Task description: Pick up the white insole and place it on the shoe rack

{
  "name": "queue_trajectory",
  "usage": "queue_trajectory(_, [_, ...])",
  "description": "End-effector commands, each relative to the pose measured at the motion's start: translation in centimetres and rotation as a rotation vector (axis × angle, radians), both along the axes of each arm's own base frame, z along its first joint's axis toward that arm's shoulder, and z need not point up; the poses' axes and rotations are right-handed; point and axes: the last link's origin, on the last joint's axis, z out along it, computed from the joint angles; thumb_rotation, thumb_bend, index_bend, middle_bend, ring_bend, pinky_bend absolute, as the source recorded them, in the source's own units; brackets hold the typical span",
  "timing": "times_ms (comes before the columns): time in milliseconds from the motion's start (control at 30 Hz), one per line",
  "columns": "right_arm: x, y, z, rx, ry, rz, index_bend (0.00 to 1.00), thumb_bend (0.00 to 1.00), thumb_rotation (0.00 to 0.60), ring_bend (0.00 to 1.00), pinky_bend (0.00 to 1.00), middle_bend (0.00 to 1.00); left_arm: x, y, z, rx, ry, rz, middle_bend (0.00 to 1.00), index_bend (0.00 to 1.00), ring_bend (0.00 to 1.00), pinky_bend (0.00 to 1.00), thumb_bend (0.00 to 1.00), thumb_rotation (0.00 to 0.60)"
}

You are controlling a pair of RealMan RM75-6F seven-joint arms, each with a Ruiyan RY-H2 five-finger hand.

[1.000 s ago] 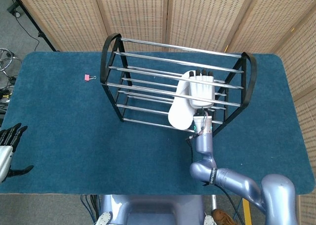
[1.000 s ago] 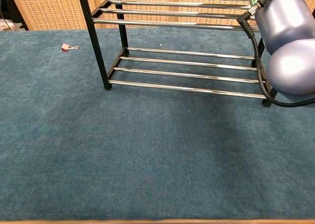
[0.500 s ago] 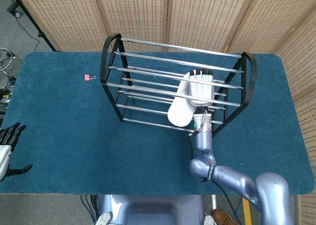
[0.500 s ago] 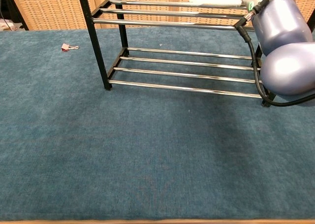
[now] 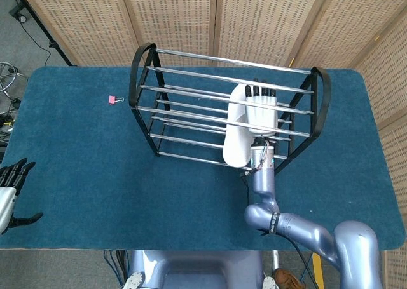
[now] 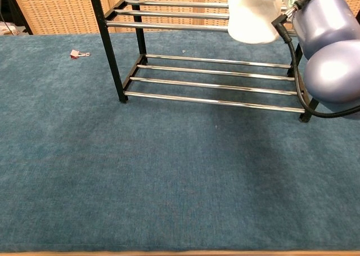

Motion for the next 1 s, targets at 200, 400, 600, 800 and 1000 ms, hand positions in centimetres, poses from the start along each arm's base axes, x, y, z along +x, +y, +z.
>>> queue_trajectory(200, [0.0,0.7,0.2,0.024,-0.041,-0.017,0.31,0.5,0.6,0.19,0.24,0.2,0.0,0.0,-0.1,-0.004,0.002,-0.003,0.0,0.0,0.0,0.0,0.0,0.6])
queue_trajectory(400, [0.4,1.7,0.1,0.051,-0.062,-0.019,0.29,0.5,0.6,0.18,0.23,0.18,0.2,-0.2,0.0,-0.006,0.001,-0.007,0.0,0.0,0.0,0.0,0.0,0.6])
queue_trajectory(600, [0.8,2.7,0.4,0.066,-0.072,-0.005,0.29,0.5,0.6,0.18,0.23,0.18,0.2,-0.2,0.0,-0.003,0.005,-0.009,0.0,0.0,0.0,0.0,0.0,0.6])
queue_trajectory(800, [1.0,4.0,0.5,0.103,-0.087,0.006,0.29,0.5,0.6,0.18,0.23,0.18,0.3,-0.3,-0.1,-0.005,0.005,-0.014,0.0,0.0,0.0,0.0,0.0,0.6])
queue_trajectory(1000, [1.2,5.4,1.0,0.128,-0.099,0.063,0.29,0.5,0.6,0.18,0.23,0.18,0.3,-0.3,0.0,-0.003,0.005,-0.016,0.0,0.0,0.0,0.0,0.0,0.6])
